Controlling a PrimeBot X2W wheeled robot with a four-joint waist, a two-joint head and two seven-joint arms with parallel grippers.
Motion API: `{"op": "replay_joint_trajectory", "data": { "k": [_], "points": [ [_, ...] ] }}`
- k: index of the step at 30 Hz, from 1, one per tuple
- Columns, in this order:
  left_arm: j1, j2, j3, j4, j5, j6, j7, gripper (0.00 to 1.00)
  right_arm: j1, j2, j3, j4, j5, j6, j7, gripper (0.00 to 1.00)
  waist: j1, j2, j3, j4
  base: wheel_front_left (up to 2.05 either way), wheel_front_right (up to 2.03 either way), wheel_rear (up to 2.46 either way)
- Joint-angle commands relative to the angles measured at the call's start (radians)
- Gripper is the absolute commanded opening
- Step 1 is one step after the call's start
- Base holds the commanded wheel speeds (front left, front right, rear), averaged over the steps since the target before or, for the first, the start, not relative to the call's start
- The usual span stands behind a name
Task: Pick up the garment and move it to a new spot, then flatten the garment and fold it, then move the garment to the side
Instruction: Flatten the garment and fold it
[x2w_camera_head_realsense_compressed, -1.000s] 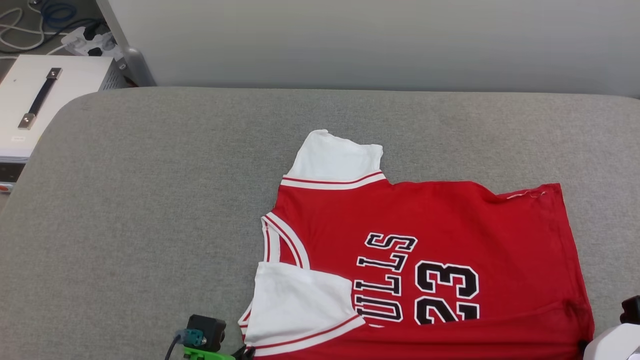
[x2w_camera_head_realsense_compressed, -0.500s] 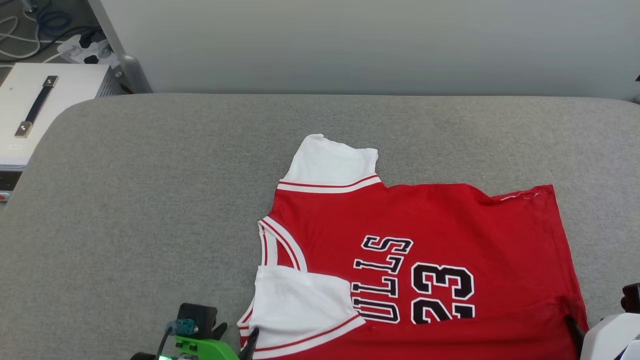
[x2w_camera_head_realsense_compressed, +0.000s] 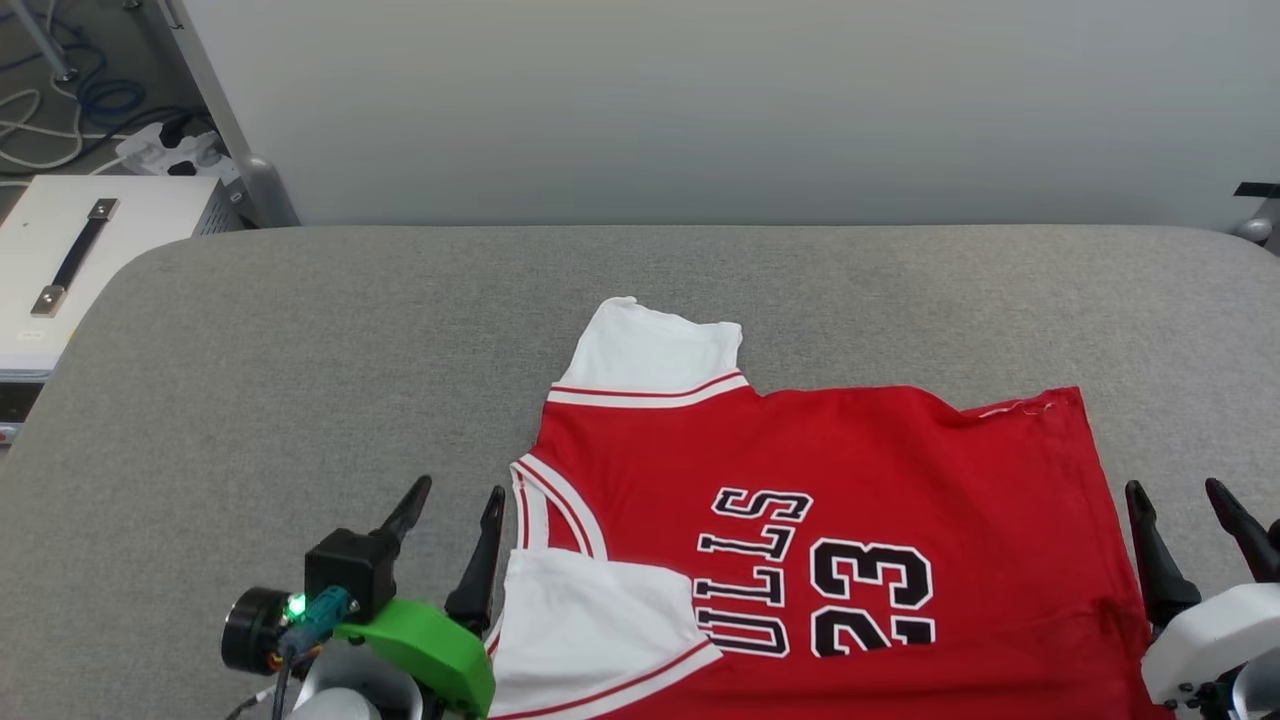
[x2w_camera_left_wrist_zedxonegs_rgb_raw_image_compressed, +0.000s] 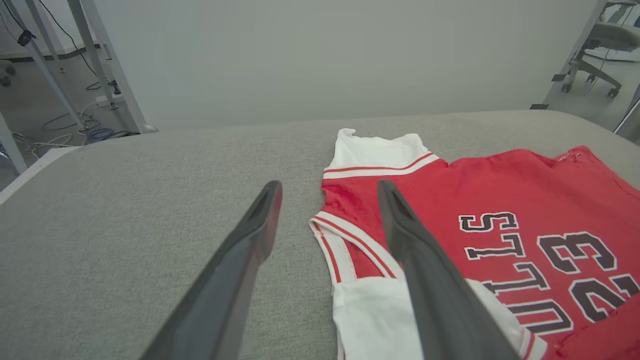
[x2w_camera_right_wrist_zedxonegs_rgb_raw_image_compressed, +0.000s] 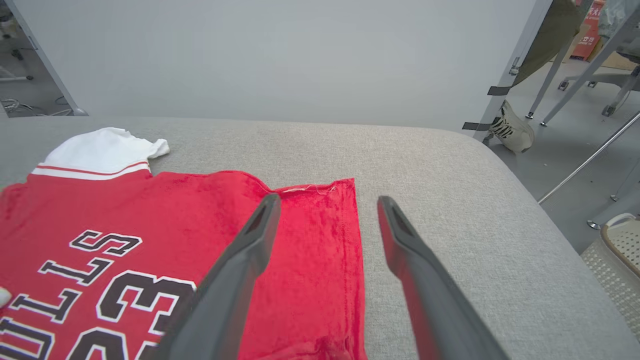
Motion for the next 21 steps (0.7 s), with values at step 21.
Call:
{"op": "replay_joint_trajectory", "data": {
  "k": [21],
  "points": [
    [-0.127, -0.164, 0.326, 0.000, 0.308, -0.291, 0.062, 1.00, -0.076, 0.129, 0.018, -0.081, -0.051, -0.002, -0.222, 1.00, 0.0000, 0.0000, 0.231, -0.102, 0.00, 0.00, 0.00]
  ]
}}
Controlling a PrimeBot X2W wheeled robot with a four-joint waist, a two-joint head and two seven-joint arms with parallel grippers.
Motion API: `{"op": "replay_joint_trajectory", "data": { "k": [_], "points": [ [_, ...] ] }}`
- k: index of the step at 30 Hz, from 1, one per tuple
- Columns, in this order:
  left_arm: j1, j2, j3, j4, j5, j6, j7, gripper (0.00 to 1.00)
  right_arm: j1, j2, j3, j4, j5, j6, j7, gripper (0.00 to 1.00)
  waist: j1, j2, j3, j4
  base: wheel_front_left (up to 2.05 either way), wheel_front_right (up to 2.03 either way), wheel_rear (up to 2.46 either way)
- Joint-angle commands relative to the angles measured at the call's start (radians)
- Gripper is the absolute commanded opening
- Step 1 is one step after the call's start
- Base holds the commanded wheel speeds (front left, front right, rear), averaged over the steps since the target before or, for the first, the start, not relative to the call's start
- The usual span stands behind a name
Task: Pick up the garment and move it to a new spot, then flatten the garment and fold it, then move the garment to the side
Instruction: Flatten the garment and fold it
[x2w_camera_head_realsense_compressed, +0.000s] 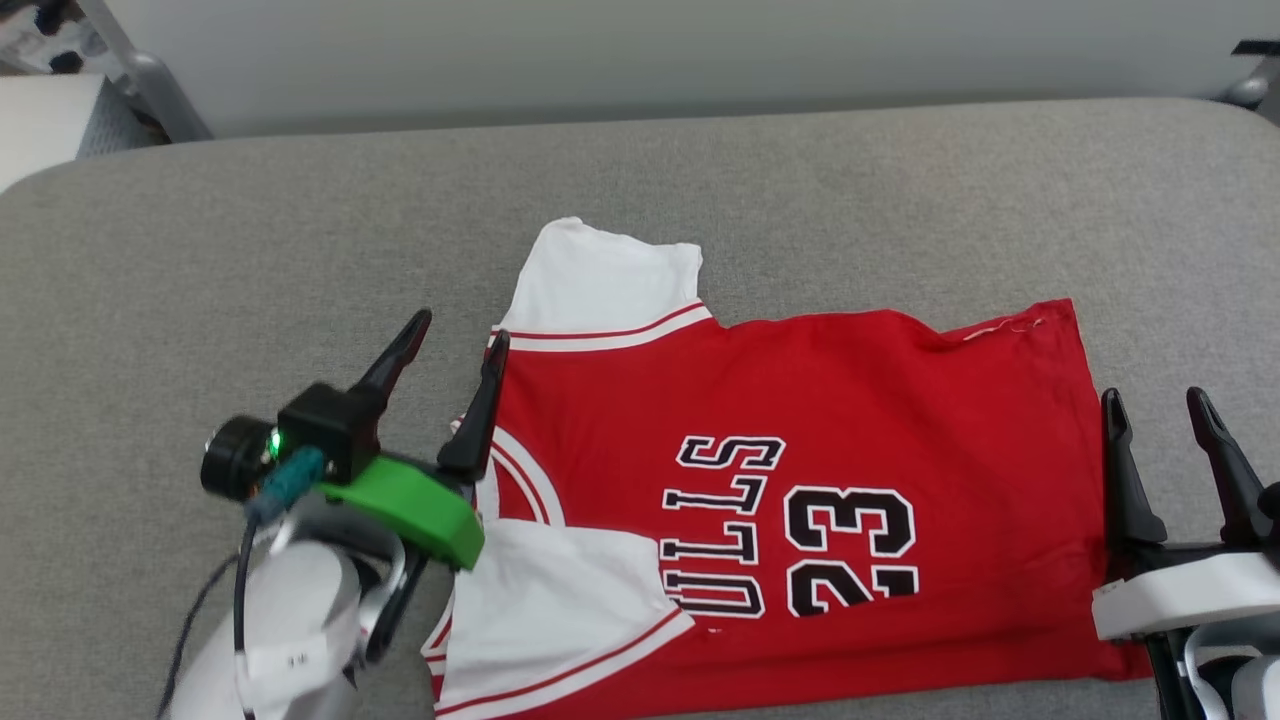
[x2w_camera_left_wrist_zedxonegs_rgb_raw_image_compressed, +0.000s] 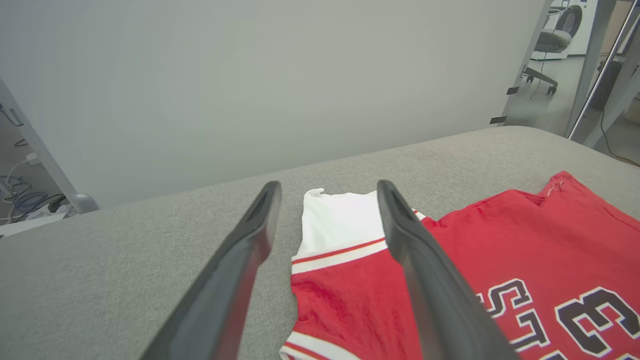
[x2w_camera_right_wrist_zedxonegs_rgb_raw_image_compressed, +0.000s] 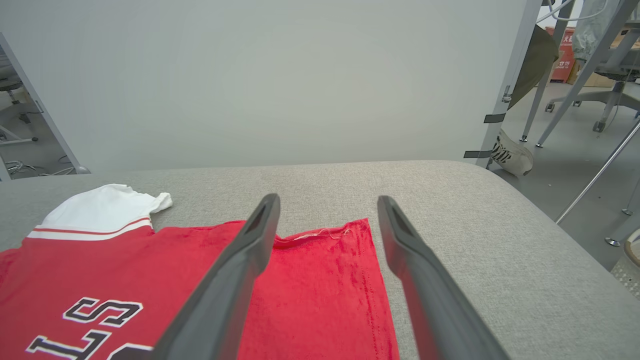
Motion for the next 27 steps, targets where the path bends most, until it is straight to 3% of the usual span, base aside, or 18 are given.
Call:
{"op": "replay_joint_trajectory", "data": {
  "k": [1, 6, 13, 21, 27],
  "points": [
    [-0.081, 0.018, -0.009, 0.018, 0.011, -0.025, 0.040, 1.00, -0.024, 0.008, 0.001, -0.015, -0.010, -0.002, 0.000, 1.00, 0.0000, 0.0000, 0.083, -0.044, 0.00, 0.00, 0.00],
    [-0.322, 0.060, -0.060, 0.106, -0.025, -0.084, 0.264, 1.00, -0.067, 0.022, 0.015, -0.049, -0.017, -0.002, 0.006, 1.00, 0.0000, 0.0000, 0.163, -0.077, 0.00, 0.00, 0.00],
    [-0.631, 0.104, -0.174, 0.250, -0.162, -0.100, 0.615, 1.00, -0.132, 0.021, 0.057, -0.047, -0.017, -0.002, 0.002, 1.00, 0.0000, 0.0000, 0.261, -0.134, 0.00, 0.00, 0.00],
    [-0.814, 0.189, -0.315, 0.375, -0.258, -0.101, 0.787, 1.00, -0.183, 0.041, 0.088, -0.013, -0.010, -0.002, -0.027, 1.00, 0.0000, 0.0000, 0.328, -0.185, 0.00, 0.00, 0.00],
    [-0.868, 0.202, -0.355, 0.468, -0.280, -0.101, 0.785, 1.00, -0.199, 0.056, 0.106, 0.015, -0.009, -0.002, -0.045, 1.00, 0.0000, 0.0000, 0.360, -0.206, 0.00, 0.00, 0.00]
  ]
}}
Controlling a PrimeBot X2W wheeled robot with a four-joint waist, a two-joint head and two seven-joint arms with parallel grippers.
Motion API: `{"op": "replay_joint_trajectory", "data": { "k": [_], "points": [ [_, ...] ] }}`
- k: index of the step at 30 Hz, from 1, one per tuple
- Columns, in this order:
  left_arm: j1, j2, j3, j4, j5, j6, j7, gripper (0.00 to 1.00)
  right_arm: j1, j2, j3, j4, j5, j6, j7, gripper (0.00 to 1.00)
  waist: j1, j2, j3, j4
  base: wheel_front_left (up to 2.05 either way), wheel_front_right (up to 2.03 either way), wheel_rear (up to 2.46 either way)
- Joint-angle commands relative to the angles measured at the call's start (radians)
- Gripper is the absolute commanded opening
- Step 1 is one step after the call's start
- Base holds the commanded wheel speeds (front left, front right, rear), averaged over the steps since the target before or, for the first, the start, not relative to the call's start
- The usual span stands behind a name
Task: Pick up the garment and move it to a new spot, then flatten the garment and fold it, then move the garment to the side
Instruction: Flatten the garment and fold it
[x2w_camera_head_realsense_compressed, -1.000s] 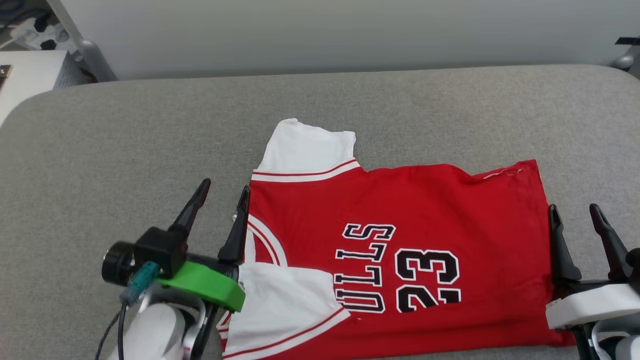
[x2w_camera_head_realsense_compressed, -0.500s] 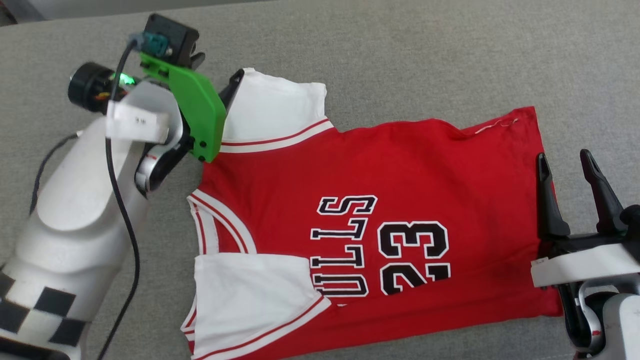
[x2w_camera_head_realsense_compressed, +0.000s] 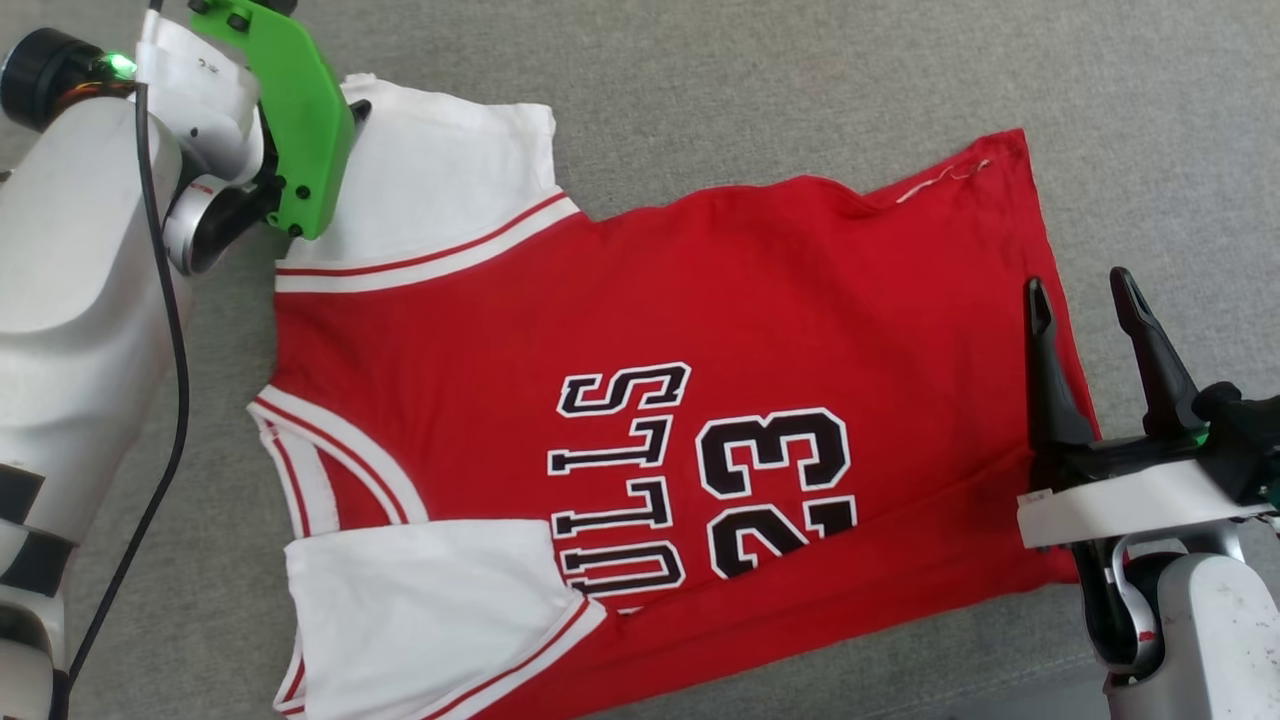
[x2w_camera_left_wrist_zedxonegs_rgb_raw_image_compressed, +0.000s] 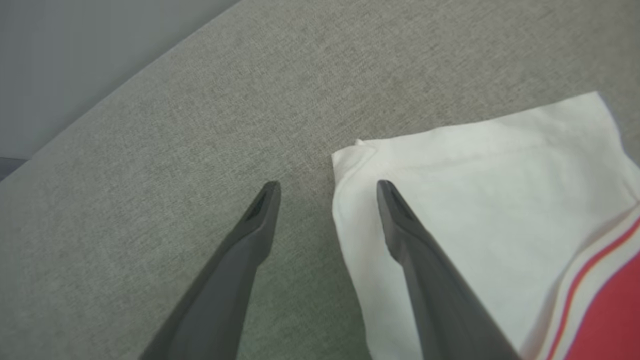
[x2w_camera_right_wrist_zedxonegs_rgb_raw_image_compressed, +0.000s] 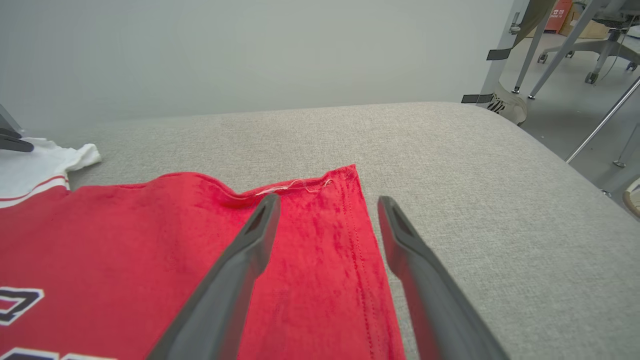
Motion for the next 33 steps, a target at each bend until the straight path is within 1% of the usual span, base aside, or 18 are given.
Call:
{"op": "replay_joint_trajectory", "data": {
  "k": [1, 5, 7, 10, 11, 12, 13, 16, 20, 24, 28, 32, 33],
  "points": [
    [-0.023, 0.005, -0.009, 0.020, -0.009, -0.003, -0.010, 1.00, -0.024, 0.004, 0.002, 0.006, 0.000, -0.001, -0.010, 1.00, -0.0002, 0.0000, 0.032, -0.028, 0.00, 0.00, 0.00],
    [-0.044, 0.013, -0.021, 0.082, 0.006, 0.001, -0.036, 1.00, -0.033, 0.010, 0.002, 0.017, 0.000, -0.001, -0.019, 1.00, -0.0002, 0.0000, 0.047, -0.034, 0.00, 0.00, 0.00],
    [-0.051, 0.014, -0.035, 0.113, 0.016, 0.001, -0.027, 1.00, -0.037, 0.012, 0.002, 0.022, 0.000, -0.001, -0.023, 1.00, -0.0002, 0.0000, 0.053, -0.033, 0.00, 0.00, 0.00],
    [-0.048, 0.004, -0.042, 0.149, 0.002, 0.000, -0.001, 1.00, -0.040, 0.015, 0.004, 0.030, -0.003, -0.001, -0.026, 1.00, -0.0002, 0.0000, 0.054, -0.031, 0.00, 0.00, 0.00],
    [-0.044, 0.000, -0.048, 0.159, -0.004, 0.000, 0.017, 0.62, -0.042, 0.015, 0.004, 0.033, -0.004, -0.001, -0.027, 1.00, -0.0002, 0.0000, 0.054, -0.029, 0.00, 0.00, 0.00],
    [-0.041, -0.003, -0.052, 0.165, -0.012, 0.000, 0.030, 0.38, -0.043, 0.016, 0.003, 0.035, -0.005, -0.001, -0.028, 1.00, -0.0002, 0.0000, 0.053, -0.027, 0.00, 0.00, 0.00],
    [-0.038, -0.007, -0.053, 0.168, -0.024, -0.001, 0.040, 0.00, -0.045, 0.016, 0.003, 0.036, -0.006, -0.001, -0.028, 1.00, -0.0002, 0.0000, 0.053, -0.025, 0.00, 0.00, 0.00],
    [-0.033, -0.015, -0.049, 0.165, -0.044, -0.001, 0.024, 0.00, -0.051, 0.016, 0.002, 0.039, -0.009, -0.001, -0.029, 1.00, -0.0002, 0.0000, 0.049, -0.019, 0.00, 0.00, 0.00],
    [-0.025, -0.027, -0.037, 0.159, -0.069, -0.002, -0.029, 0.00, -0.052, 0.008, -0.004, 0.045, -0.011, -0.001, -0.021, 1.00, -0.0002, 0.0000, 0.026, -0.009, 0.00, 0.00, 0.00],
    [-0.011, -0.032, -0.019, 0.142, -0.094, -0.002, -0.097, 0.00, -0.048, -0.023, -0.018, 0.047, -0.032, -0.001, 0.010, 1.00, -0.0002, 0.0000, -0.015, 0.002, 0.00, 0.00, 0.00],
    [0.015, -0.027, -0.026, 0.107, -0.113, -0.002, -0.140, 0.00, -0.043, -0.064, -0.019, 0.044, -0.049, -0.001, 0.077, 1.00, -0.0002, 0.0000, -0.060, 0.022, 0.00, 0.00, 0.00],
    [0.046, -0.024, -0.023, 0.066, -0.149, -0.002, -0.165, 0.00, -0.046, -0.113, -0.016, 0.041, -0.046, -0.001, 0.167, 1.00, -0.0002, 0.0000, -0.102, 0.044, 0.00, 0.00, 0.00],
    [0.060, -0.023, -0.013, 0.050, -0.169, -0.002, -0.171, 0.00, -0.052, -0.131, -0.016, 0.041, -0.042, -0.001, 0.204, 1.00, -0.0002, 0.0000, -0.115, 0.051, 0.00, 0.00, 0.00]
  ]
}}
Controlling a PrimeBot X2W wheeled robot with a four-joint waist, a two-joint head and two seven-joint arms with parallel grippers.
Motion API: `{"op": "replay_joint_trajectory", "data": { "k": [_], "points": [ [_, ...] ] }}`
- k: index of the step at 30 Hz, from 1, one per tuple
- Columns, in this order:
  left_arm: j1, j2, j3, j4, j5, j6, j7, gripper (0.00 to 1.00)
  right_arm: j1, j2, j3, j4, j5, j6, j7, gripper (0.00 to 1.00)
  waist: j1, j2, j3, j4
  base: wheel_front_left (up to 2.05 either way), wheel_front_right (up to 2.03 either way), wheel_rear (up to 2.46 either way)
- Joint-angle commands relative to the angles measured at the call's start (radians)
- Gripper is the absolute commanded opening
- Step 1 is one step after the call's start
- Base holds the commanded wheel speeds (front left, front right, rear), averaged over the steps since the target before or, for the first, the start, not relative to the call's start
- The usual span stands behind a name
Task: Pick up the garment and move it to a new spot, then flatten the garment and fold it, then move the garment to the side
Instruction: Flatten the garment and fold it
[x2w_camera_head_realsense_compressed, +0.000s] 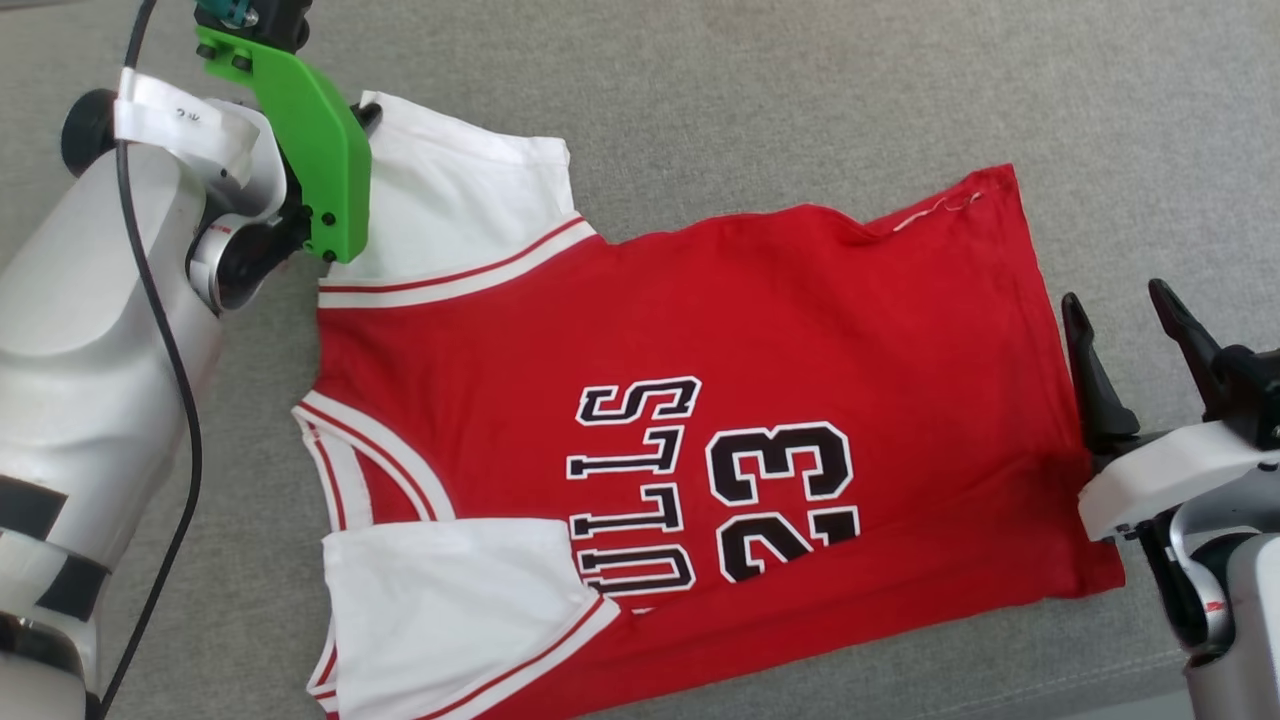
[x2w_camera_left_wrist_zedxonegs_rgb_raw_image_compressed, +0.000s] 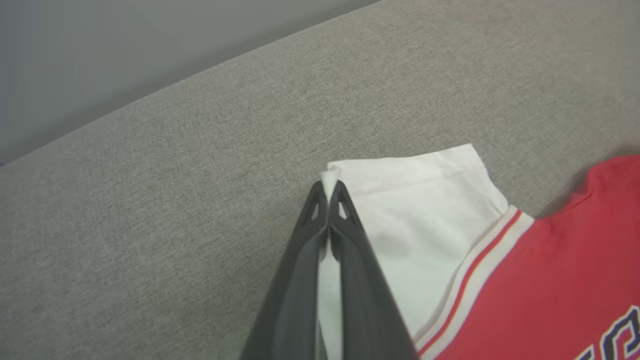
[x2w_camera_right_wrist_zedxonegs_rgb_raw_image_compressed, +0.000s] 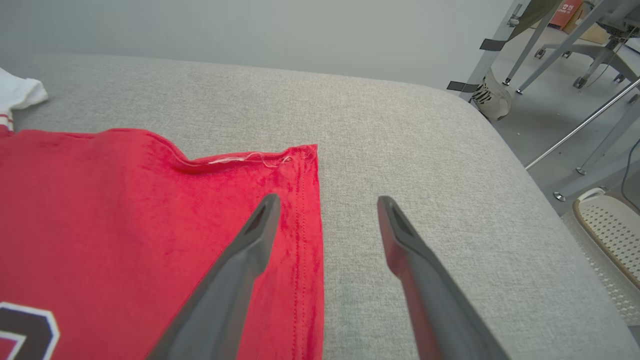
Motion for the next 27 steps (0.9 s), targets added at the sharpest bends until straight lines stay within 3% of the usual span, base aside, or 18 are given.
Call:
{"op": "replay_joint_trajectory", "data": {
  "k": [1, 6, 15, 22, 27],
  "points": [
    [0.028, 0.006, 0.012, -0.016, -0.029, -0.002, -0.008, 0.00, -0.023, -0.014, 0.001, -0.001, 0.010, -0.001, 0.035, 1.00, -0.0001, 0.0000, -0.045, 0.033, 0.00, 0.00, 0.00],
    [0.091, 0.025, 0.026, -0.137, -0.069, 0.006, -0.003, 0.00, -0.063, -0.108, 0.036, 0.012, 0.069, -0.001, 0.220, 1.00, -0.0001, 0.0000, -0.064, 0.074, 0.00, 0.00, 0.00],
    [0.202, 0.084, 0.051, -0.473, -0.085, 0.094, -0.016, 0.00, -0.217, -0.261, 0.089, 0.087, 0.262, -0.001, 0.519, 1.00, -0.0001, 0.0000, -0.021, 0.159, 0.00, 0.00, 0.00],
    [0.262, 0.135, 0.037, -0.670, -0.042, 0.162, -0.003, 0.00, -0.320, -0.323, 0.133, 0.191, 0.295, -0.001, 0.608, 1.00, -0.0001, 0.0000, 0.023, 0.212, 0.00, 0.00, 0.00],
    [0.282, 0.145, 0.032, -0.749, -0.030, 0.186, -0.002, 0.00, -0.373, -0.354, 0.172, 0.262, 0.286, -0.001, 0.626, 1.00, -0.0001, 0.0000, 0.045, 0.237, 0.00, 0.00, 0.00]
  ]
}}
